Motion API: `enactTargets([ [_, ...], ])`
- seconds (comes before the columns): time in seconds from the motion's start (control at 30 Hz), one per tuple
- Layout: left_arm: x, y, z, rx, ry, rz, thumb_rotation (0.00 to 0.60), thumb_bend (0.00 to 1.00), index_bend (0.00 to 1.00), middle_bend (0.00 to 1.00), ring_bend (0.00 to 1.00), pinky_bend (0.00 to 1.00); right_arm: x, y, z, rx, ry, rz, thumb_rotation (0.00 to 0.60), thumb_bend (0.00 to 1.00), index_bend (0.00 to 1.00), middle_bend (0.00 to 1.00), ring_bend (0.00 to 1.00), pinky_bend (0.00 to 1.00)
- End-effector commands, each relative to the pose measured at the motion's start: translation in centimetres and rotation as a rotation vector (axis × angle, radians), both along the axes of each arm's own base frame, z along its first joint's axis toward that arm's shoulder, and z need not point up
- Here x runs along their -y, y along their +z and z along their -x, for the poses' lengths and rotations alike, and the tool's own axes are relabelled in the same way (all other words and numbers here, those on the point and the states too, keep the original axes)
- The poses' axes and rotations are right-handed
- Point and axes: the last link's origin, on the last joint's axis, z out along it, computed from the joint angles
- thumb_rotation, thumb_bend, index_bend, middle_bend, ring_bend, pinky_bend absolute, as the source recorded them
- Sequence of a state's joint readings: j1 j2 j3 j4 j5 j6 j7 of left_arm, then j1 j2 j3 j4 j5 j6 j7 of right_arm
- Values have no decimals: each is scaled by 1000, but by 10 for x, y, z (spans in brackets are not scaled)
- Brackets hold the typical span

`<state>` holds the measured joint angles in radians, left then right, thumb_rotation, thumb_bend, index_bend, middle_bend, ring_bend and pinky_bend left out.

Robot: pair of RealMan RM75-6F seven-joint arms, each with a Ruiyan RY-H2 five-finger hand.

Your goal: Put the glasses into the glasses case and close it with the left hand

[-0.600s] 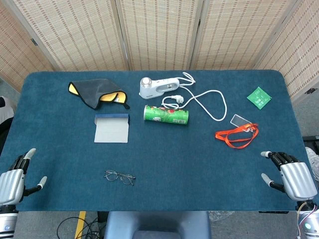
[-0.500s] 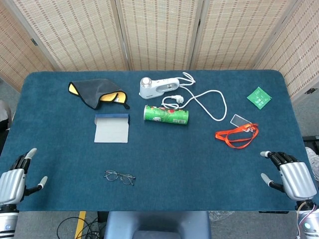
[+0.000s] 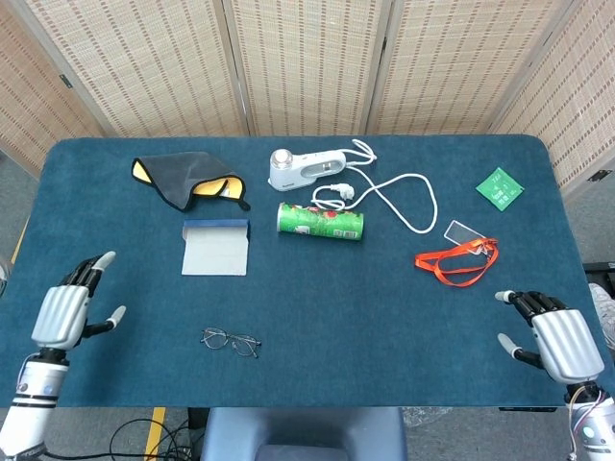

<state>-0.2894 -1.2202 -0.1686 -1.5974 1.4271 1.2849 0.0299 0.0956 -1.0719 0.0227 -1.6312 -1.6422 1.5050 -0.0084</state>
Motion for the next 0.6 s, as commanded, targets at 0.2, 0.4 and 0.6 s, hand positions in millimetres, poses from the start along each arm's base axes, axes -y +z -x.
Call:
enactTargets([
  [0.2,-88,-34,-45,-24,-91,120,600,331,102,159,152,311,-6,0,2,-21,-32,-30,600,230,296,369,362,437],
  [0.4,-132,-66,-72,5,-60,212,600,331,126,159,152,311,-8,6,3,-28,-36,-3,600,230,296,367,362,437],
  [0.6,-165,-84,-84,-42,-8,263,272,331,130,159,152,309,-11,9,3,-30,-41,5,600,230,295,367,362,437],
])
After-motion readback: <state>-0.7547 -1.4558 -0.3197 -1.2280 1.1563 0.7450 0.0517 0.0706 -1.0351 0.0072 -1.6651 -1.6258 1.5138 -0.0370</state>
